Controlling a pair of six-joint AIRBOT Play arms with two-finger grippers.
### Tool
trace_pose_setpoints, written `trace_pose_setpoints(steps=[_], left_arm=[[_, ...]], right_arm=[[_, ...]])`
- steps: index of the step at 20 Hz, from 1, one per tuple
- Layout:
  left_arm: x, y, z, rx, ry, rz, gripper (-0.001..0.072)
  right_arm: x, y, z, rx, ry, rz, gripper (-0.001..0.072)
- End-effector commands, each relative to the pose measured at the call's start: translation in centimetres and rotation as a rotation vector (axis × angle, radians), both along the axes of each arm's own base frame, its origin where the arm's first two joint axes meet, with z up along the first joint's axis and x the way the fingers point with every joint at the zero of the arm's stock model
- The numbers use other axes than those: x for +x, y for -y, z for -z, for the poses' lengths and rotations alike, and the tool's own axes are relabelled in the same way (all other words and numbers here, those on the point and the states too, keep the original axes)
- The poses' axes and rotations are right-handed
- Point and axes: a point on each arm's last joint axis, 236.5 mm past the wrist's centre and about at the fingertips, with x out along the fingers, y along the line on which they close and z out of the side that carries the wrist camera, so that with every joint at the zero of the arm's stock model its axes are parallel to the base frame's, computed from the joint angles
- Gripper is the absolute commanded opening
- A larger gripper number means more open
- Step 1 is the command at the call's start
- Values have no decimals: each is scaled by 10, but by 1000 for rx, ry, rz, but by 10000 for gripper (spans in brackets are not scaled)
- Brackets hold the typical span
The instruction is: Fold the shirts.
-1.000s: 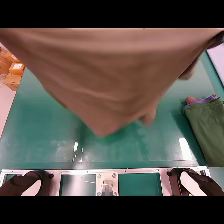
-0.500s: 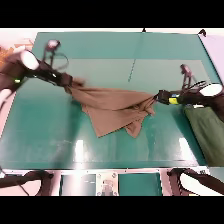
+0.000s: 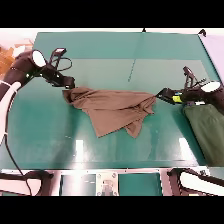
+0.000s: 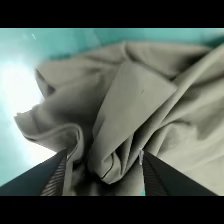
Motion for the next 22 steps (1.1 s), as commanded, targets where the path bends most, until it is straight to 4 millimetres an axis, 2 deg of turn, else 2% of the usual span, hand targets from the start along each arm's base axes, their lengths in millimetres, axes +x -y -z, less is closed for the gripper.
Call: trace_pose_setpoints(steps=[1, 3, 4, 6, 7, 9, 11, 14, 17, 19, 20, 22], left_arm=[[4, -4, -8, 13, -3, -7, 519], [5, -6, -4, 23, -3, -8, 519], [5, -7, -3, 29, -4, -8, 519], [6, -12, -2, 51, -2, -8, 519], [6, -13, -2, 56, -3, -7, 519], [4, -14, -1, 61, -10, -5, 519], [4, -14, -1, 62, -11, -4, 519], [2, -17, 0, 74, -18, 1, 519], [0, -17, 1, 78, -24, 3, 519], [0, -17, 1, 78, -25, 3, 519], [0, -17, 1, 78, -26, 4, 519], [0, -20, 1, 89, -24, 5, 519]], right_arm=[[-42, -14, -21, 81, -118, -85, 428], [-71, -48, -27, 125, -146, -131, 430], [-89, -75, -26, 155, -152, -174, 431], [-127, -129, -7, 200, -187, -242, 442], [-140, -152, 9, 201, -196, -256, 501], [-151, -197, 38, 191, -172, -249, 505], [-155, -244, 55, 211, -179, -251, 505], [-163, -298, 77, 207, -250, -321, 486], [-150, -331, 87, 209, -268, -351, 486], [-142, -337, 91, 213, -277, -337, 485], [-140, -338, 92, 212, -276, -337, 453], [-143, -340, 88, 217, -274, -362, 168]])
